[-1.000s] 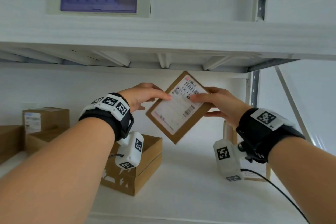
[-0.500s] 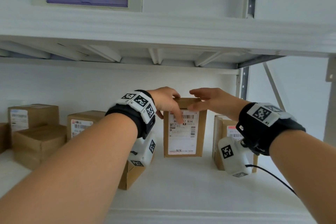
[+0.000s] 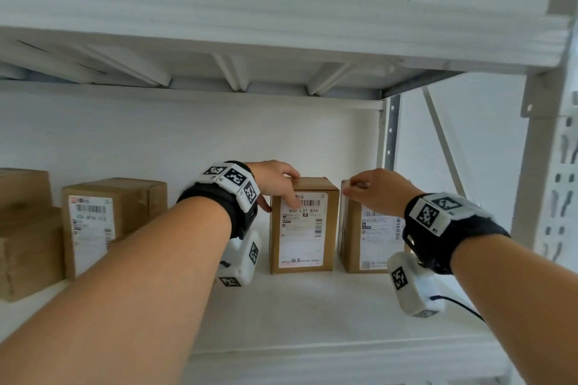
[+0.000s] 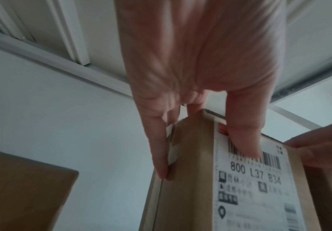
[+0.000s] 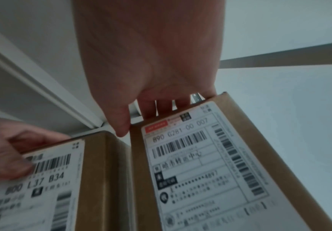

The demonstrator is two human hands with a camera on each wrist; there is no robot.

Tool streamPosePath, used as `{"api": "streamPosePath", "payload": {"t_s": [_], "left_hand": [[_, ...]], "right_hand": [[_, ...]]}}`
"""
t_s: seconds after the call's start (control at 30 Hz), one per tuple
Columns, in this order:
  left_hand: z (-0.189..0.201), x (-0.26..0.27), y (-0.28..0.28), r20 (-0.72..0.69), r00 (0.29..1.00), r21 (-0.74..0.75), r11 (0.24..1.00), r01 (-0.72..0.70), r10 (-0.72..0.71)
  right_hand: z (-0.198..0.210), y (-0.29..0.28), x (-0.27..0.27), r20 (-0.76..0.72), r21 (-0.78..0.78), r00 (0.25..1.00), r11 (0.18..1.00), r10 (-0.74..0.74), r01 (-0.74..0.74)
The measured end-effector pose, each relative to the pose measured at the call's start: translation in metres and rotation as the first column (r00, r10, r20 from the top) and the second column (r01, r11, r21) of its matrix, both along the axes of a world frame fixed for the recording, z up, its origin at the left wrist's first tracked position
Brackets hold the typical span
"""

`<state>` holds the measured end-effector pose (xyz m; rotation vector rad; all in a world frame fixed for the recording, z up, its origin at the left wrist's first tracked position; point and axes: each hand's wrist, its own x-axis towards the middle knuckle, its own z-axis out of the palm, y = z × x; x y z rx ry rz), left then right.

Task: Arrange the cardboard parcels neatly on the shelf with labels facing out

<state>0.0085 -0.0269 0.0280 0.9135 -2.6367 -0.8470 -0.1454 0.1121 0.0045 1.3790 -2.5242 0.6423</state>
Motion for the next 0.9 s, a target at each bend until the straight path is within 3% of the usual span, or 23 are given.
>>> {"api": "streamPosePath", "payload": {"t_s": [0.43, 0.67, 0.9], "left_hand": [[-0.001, -0.015, 0.000, 0.033, 0.999, 0.019, 1.000, -0.017, 0.017], [0.010, 0.006, -0.002, 0.085, 0.996, -0.121, 0.992, -0.026, 0.036], [0.031, 0.058, -0.016, 0.099, 0.992, -0.283, 0.958, -0.041, 0.072]], "right_hand": [[0.002, -0.003, -0.003, -0.014, -0.045, 0.999, 0.998, 0.050, -0.051], [0.013, -0.004, 0.008, 0.002, -0.129, 0.999, 0.991, 0.042, -0.041], [0.030, -0.030, 0.055, -0.033, -0.215, 0.995, 0.971, 0.099, -0.104]]}}
